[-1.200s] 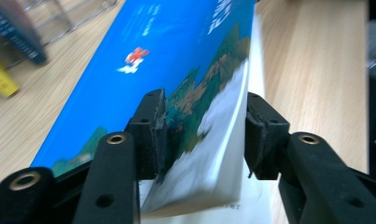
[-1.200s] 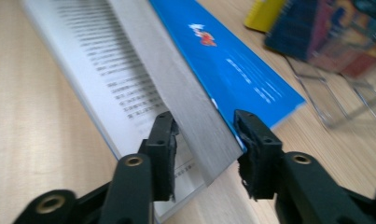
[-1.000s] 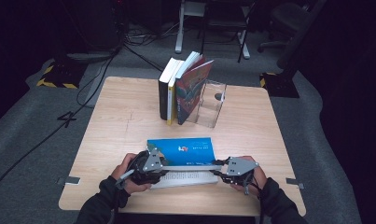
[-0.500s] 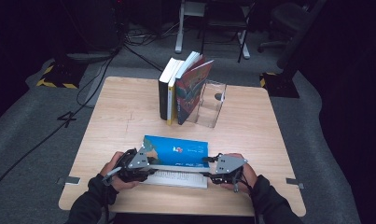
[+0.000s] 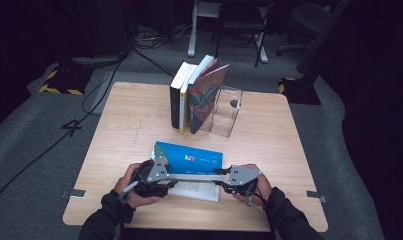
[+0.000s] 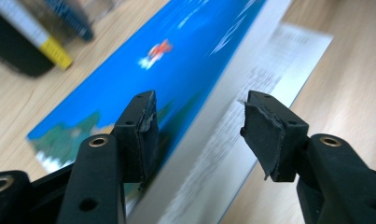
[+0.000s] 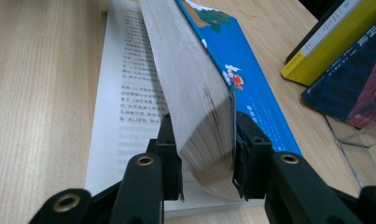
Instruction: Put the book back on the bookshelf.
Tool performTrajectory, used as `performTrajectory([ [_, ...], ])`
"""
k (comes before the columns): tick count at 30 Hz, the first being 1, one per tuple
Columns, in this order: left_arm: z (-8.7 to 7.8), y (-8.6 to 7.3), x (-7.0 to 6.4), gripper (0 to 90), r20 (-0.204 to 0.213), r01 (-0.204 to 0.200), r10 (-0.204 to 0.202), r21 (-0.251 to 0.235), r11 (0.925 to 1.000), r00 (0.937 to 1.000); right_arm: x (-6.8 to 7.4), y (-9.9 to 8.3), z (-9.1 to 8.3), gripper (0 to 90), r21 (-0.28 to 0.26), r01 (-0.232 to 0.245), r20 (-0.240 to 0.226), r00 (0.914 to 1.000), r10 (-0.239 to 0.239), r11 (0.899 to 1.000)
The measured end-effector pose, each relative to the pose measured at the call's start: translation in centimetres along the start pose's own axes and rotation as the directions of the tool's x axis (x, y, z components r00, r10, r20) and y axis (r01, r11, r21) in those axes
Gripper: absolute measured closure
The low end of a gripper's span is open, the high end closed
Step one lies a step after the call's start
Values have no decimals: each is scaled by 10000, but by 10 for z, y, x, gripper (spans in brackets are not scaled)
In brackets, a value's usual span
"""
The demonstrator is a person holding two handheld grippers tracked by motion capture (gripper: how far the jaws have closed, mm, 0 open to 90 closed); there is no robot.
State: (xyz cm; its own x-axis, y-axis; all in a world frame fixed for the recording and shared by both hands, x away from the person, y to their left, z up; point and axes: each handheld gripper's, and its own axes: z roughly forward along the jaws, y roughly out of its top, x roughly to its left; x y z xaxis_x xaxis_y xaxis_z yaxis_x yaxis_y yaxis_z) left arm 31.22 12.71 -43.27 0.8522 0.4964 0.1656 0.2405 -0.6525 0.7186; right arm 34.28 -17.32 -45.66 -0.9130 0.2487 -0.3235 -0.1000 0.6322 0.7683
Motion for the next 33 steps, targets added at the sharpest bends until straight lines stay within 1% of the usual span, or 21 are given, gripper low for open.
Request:
performTrajectory([
  [1,4,4,-6,436,-72,8,-8,-3,10000,10000,1,2,0,682,-29,5,-11,10000,-5,10000],
  [2,9,7,-10,434,-180,-33,35,136,9999,9998,3,4,0,684,1,42,13,10000,-42,10000],
  [4,16,11,-16,411,-214,-32,36,206,9998,9998,5,7,0,685,25,91,49,9999,-91,10000],
  [5,19,12,-19,405,-326,4,6,282,9996,9995,6,8,0,686,41,59,5,10000,-59,10000],
  [7,24,13,-22,409,-401,-64,78,362,9993,9992,8,10,0,686,101,138,22,9999,-139,9999],
  [11,29,13,-23,452,-556,169,-159,162,9997,9983,12,15,1,692,21,162,-105,9998,-161,9999],
  [12,31,13,-24,463,-655,135,-123,168,9998,9978,12,16,1,692,-33,177,-89,9998,-177,9998],
  [14,33,12,-25,503,-673,79,-66,199,9998,9977,14,19,1,692,-45,206,-123,9997,-207,9998],
  [15,34,11,-25,529,-615,70,-59,185,9998,9981,15,20,2,692,-59,246,-170,9995,-247,9997],
  [16,34,10,-24,543,-557,-22,33,193,9998,9984,16,20,2,692,-67,262,-187,9995,-263,9996],
  [18,34,8,-21,584,-305,97,-95,62,9999,9995,17,21,3,680,-152,264,-142,9995,-266,9995],
  [19,34,6,-18,596,-133,201,-201,-3,9998,9997,17,21,3,658,-293,218,-119,9997,-222,9993],
  [22,34,2,-14,628,248,310,-307,-109,9995,9992,14,21,3,590,-651,66,78,10000,-61,9979],
  [23,33,1,-13,639,251,277,-273,-147,9995,9993,9,18,3,564,-598,-131,-1,9999,131,9981],
  [25,31,1,-11,649,328,336,-328,-248,9991,9989,2,13,5,530,-449,-408,-6,9992,409,9982],
  [26,30,0,-10,655,368,395,-386,-244,9989,9986,-3,8,6,512,-297,-481,59,9988,483,9984],
  [28,29,-1,-8,660,431,423,-408,-354,9985,9982,-13,-2,11,502,24,-843,-84,9964,843,9964],
  [29,28,-1,-8,661,461,443,-425,-384,9983,9980,-17,-7,14,498,203,-929,-109,9956,931,9955],
  [30,28,-1,-7,662,475,471,-452,-389,9981,9978,-20,-13,18,540,413,-924,-141,9956,931,9949],
  [32,28,-1,-7,662,467,460,-441,-386,9982,9979,-21,-19,21,550,275,-1026,-226,9944,1032,9943],
  [33,28,-1,-7,661,463,464,-446,-384,9982,9979,-21,-19,20,562,266,-965,-209,9951,971,9950],
])
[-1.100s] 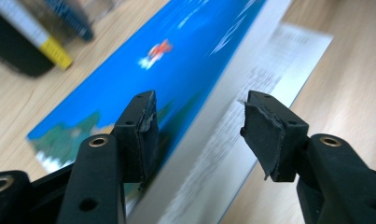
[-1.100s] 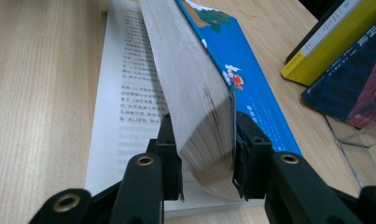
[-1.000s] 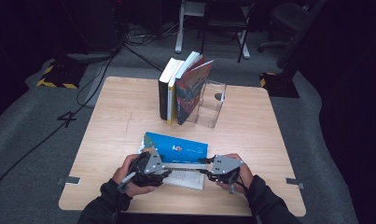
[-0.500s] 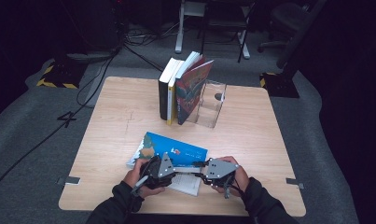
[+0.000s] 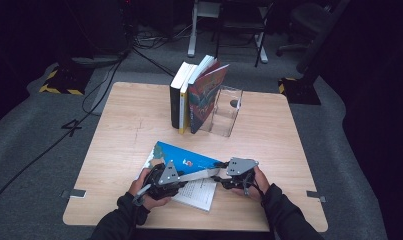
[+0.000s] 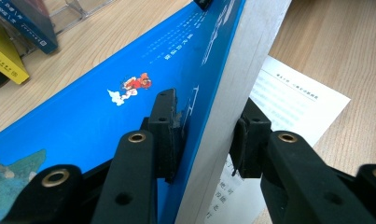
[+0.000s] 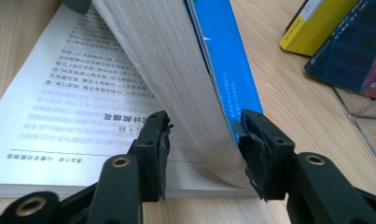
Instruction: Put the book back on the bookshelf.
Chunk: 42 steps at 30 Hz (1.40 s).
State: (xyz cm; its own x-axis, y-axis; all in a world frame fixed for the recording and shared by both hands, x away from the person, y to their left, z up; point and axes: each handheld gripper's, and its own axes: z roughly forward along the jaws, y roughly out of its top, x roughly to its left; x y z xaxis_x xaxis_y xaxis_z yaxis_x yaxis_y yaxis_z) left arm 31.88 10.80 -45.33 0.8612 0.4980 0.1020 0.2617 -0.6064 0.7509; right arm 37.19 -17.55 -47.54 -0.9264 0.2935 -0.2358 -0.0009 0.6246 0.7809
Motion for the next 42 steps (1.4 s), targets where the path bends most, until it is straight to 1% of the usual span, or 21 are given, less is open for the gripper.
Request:
performTrajectory([
  [2,-1,2,-1,653,-80,-84,84,12,10000,9999,2,2,-1,587,110,312,202,9993,-314,9995],
  [5,-1,7,-3,602,-116,138,-140,-195,9997,9998,4,3,-5,604,108,245,251,9994,-248,9996],
  [8,3,15,-9,532,-365,-43,39,-102,9999,9993,6,5,-8,628,145,298,297,9991,-302,9995],
  [12,10,25,-19,505,-640,-328,322,-95,9994,9974,7,5,-12,638,235,334,343,9988,-342,9992],
  [13,11,26,-20,504,-707,-245,231,-181,9995,9972,7,5,-12,639,237,297,333,9990,-305,9993],
  [14,12,27,-20,508,-784,-222,206,-207,9995,9967,6,5,-13,639,229,258,337,9991,-265,9994],
  [16,13,28,-21,568,-852,-340,314,-297,9990,9959,6,5,-13,641,255,236,338,9991,-244,9994],
  [17,13,29,-21,586,-869,-526,497,-316,9981,9950,6,5,-13,641,266,218,357,9991,-227,9994],
  [20,13,27,-19,652,-711,-564,526,-518,9971,9961,5,5,-14,627,241,240,518,9983,-253,9994],
  [21,13,26,-18,662,-676,-590,544,-683,9959,9962,5,6,-15,618,232,252,602,9978,-266,9994],
  [23,12,25,-15,684,-515,-404,358,-915,9950,9980,4,8,-16,587,226,279,800,9964,-296,9994],
  [24,12,25,-13,693,-429,-287,243,-1039,9942,9988,3,9,-18,559,74,213,920,9955,-219,9997],
  [26,9,24,-9,708,-323,-11,-30,-1278,9918,9995,-3,8,-25,523,-291,-240,904,9956,265,9993],
  [28,6,23,-5,711,-250,310,-354,-1607,9865,9991,-9,4,-35,488,-641,-693,1026,9918,757,9955],
  [29,3,23,-2,712,-193,434,-476,-1778,9831,9987,-13,0,-40,467,-773,-1015,1027,9887,1092,9918],
  [31,-2,23,2,714,-134,698,-741,-2044,9764,9972,-19,-7,-46,451,-814,-1546,925,9825,1619,9846],
  [33,-6,22,5,718,-76,819,-860,-2307,9696,9963,-24,-14,-49,450,-768,-1820,1091,9757,1898,9803],
  [34,-7,22,7,720,-29,927,-962,-2389,9666,9954,-26,-17,-50,450,-757,-1959,1054,9735,2032,9777],
  [36,-10,22,9,721,-47,974,-1018,-2509,9631,9948,-28,-20,-49,449,-644,-2068,1134,9704,2131,9763],
  [39,-13,22,11,723,49,1152,-1181,-2660,9571,9930,-28,-26,-43,451,-343,-2078,1050,9720,2103,9776],
  [42,-15,21,12,723,55,1184,-1217,-2786,9531,9926,-25,-28,-35,441,-11,-1999,906,9758,1992,9798],
])
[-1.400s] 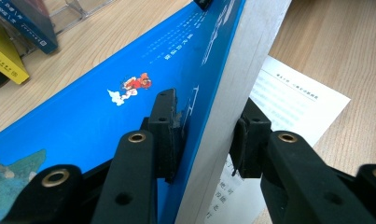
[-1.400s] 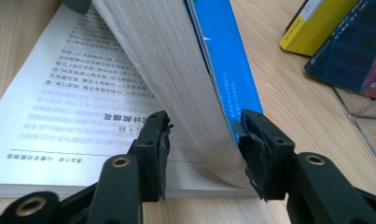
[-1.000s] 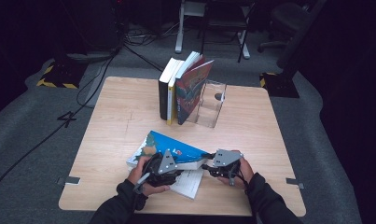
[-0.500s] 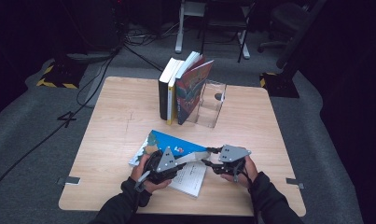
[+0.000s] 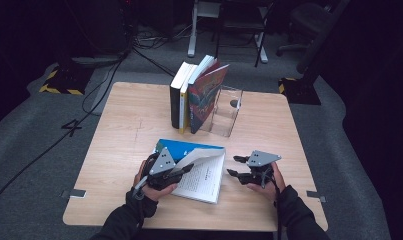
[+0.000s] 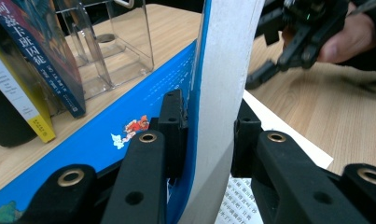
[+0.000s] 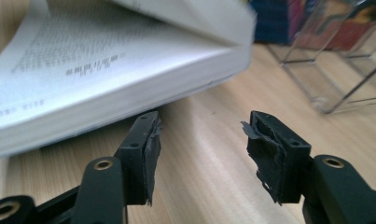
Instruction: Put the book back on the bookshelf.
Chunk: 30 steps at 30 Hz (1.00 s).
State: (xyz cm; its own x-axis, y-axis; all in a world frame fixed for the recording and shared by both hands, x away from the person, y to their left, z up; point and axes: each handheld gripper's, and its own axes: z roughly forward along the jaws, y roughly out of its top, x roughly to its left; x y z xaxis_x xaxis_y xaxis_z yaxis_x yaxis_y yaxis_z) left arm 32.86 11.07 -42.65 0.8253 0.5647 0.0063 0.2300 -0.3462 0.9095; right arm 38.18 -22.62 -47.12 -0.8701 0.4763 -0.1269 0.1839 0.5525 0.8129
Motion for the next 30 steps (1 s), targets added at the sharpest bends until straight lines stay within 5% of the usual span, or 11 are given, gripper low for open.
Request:
performTrajectory([
  [8,-8,2,4,728,46,376,-374,-422,9984,9993,11,-5,17,387,242,86,-715,9974,-68,9997],
  [13,-6,4,2,731,67,216,-213,-381,9990,9998,18,4,8,429,-733,10,-1149,9933,-94,9973],
  [16,-5,7,0,735,178,259,-250,-550,9981,9995,19,7,0,460,-1364,-454,-1422,9895,258,9896],
  [22,-4,14,-5,736,724,757,-683,-1053,9916,9950,18,19,-23,454,-2309,-840,-1296,9900,549,9693],
  [30,-5,21,-11,734,1350,1129,-944,-1366,9842,9863,17,38,-47,452,-2956,-639,-858,9955,401,9532],
])
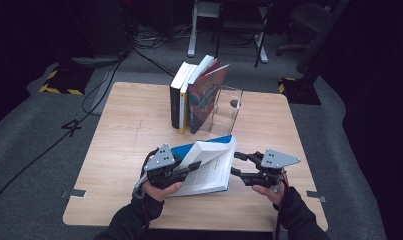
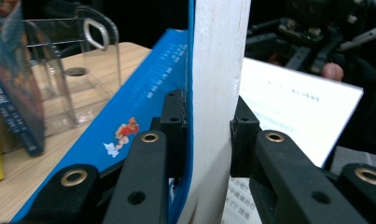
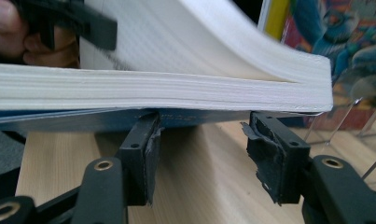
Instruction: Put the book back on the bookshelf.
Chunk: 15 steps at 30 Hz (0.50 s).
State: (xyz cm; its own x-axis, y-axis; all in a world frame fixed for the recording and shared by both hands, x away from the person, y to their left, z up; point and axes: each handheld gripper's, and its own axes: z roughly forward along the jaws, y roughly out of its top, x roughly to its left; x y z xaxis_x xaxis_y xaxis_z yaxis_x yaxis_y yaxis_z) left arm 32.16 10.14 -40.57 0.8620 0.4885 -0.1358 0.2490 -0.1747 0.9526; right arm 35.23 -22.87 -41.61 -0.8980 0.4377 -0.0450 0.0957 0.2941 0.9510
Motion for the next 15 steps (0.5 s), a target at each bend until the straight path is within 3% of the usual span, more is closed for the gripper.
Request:
performTrajectory([
  [8,-14,-1,-4,732,-150,-276,276,32,9996,9995,8,23,7,447,-185,428,230,9988,-424,9989],
  [11,-19,-5,-4,726,-231,76,-82,-244,9997,9997,12,36,12,428,-289,733,179,9972,-728,9969],
  [15,-25,-8,-8,726,-601,-48,24,-410,9991,9982,23,59,18,443,-614,1005,236,9948,-992,9930],
])
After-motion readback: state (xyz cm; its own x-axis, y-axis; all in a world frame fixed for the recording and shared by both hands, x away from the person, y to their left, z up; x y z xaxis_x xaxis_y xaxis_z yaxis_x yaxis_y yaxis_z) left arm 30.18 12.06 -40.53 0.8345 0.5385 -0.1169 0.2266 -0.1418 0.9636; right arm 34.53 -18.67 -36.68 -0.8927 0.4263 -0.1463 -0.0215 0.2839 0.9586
